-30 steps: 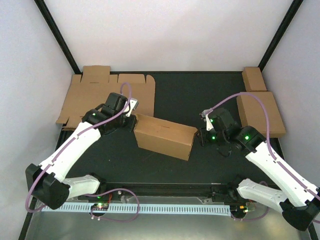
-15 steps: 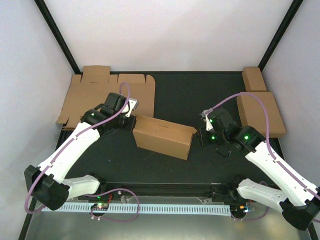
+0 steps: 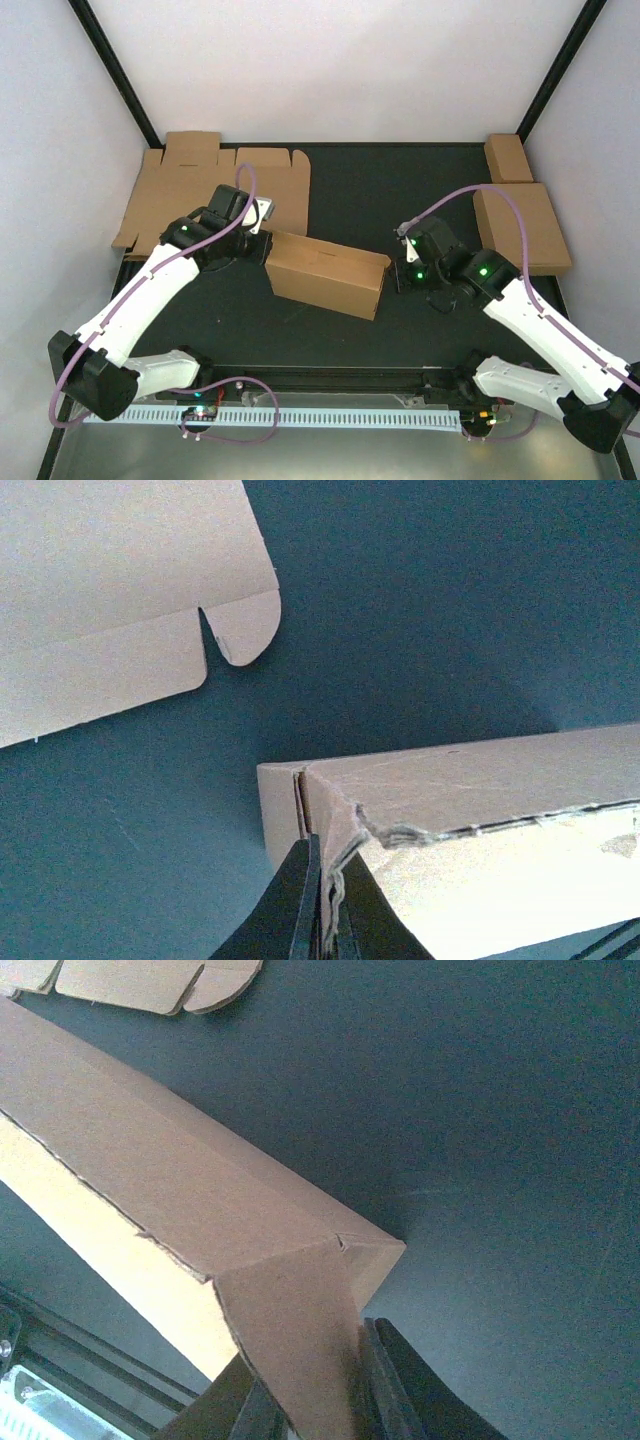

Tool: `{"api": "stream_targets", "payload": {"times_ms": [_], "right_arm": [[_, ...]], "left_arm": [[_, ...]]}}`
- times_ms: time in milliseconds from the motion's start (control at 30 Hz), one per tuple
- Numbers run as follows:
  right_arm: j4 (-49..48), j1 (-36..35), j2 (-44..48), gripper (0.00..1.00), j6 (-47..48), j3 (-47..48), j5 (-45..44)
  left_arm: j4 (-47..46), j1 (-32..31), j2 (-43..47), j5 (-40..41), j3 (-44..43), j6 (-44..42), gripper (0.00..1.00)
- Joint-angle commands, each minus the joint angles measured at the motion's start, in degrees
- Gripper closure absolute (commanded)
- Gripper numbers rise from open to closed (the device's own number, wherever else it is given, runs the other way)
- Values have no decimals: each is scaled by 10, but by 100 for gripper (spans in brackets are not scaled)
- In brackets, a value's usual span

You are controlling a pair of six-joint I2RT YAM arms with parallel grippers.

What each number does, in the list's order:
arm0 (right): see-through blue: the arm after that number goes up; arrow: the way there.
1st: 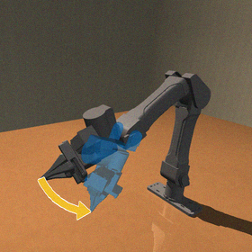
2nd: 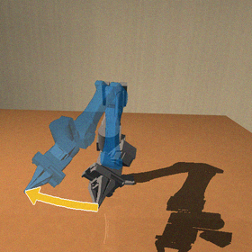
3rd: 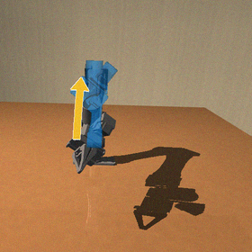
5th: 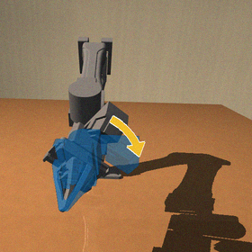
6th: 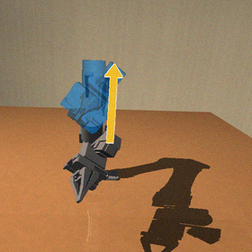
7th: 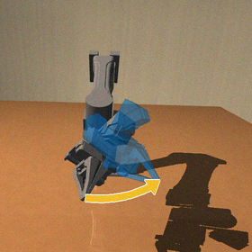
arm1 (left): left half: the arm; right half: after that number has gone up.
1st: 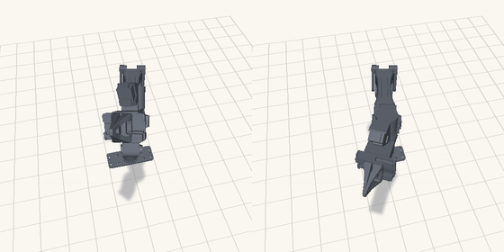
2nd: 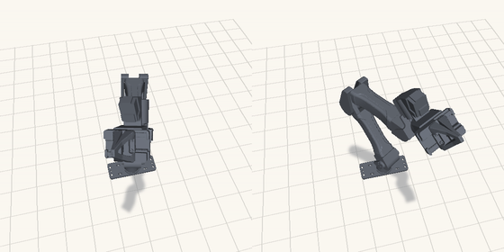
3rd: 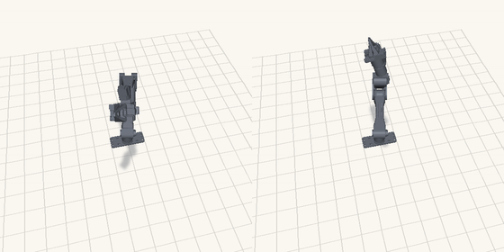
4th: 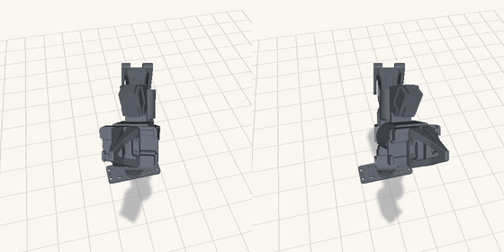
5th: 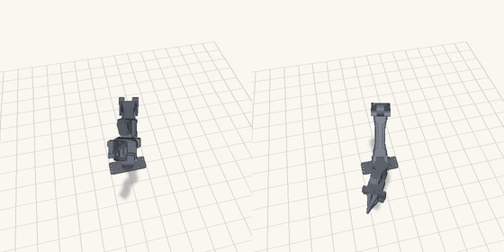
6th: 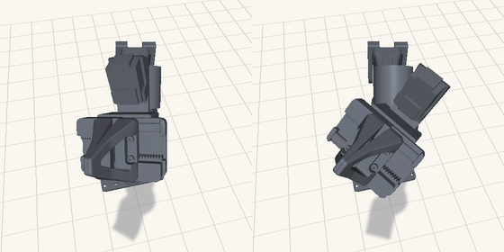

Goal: Fold the paper box

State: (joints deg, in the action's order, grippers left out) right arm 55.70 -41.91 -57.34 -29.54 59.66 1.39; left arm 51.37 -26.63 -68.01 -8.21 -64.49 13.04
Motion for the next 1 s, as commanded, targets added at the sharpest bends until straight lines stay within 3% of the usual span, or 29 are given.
{"api": "stream_targets", "payload": {"times_ms": [0, 267, 633, 967], "right_arm": [[-3, -7, -3, 82, -18, 20, -8], [-25, -16, 3, 98, -73, 9, -13], [-17, -41, -8, 98, -182, 18, -68], [33, -106, -35, 98, -288, 40, -202]], "left_arm": [[29, 4, -6, -31, -11, 40, 98], [4, 3, 25, -31, 19, 81, 98], [-41, 1, 71, -45, 68, 130, 99], [-88, -5, 107, -44, 113, 185, 96]]}}
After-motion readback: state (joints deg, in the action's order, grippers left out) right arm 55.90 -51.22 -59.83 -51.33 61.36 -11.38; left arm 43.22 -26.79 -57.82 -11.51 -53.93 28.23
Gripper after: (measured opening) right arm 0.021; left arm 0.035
